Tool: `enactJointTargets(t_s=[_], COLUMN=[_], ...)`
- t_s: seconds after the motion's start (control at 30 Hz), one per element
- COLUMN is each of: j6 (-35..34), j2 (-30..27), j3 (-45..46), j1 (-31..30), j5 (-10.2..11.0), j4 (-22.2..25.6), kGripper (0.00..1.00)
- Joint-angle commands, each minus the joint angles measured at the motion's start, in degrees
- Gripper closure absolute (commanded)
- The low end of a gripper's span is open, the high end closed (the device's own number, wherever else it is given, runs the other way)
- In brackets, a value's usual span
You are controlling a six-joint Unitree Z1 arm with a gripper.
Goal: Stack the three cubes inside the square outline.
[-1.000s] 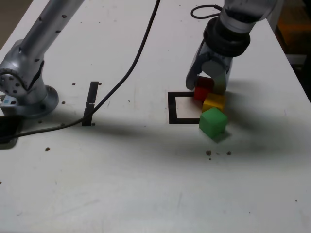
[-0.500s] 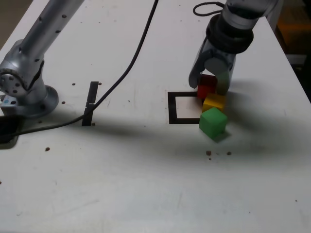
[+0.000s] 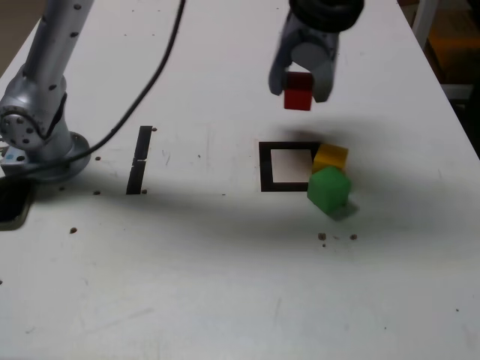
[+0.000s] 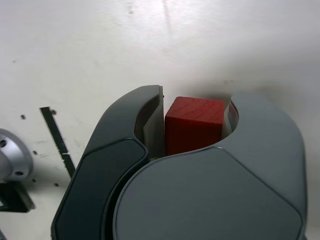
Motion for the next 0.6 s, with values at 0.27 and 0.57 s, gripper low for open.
enactJointTargets(t_s=[0.27, 0.57], j6=[-3.4, -5.39], j2=[-6.06, -7.65], j3=[9.96, 22.76], j1=[1.4, 1.54], j5=[0.03, -4.99], j4=[-0.94, -9.61], kGripper=[0.76, 0.76])
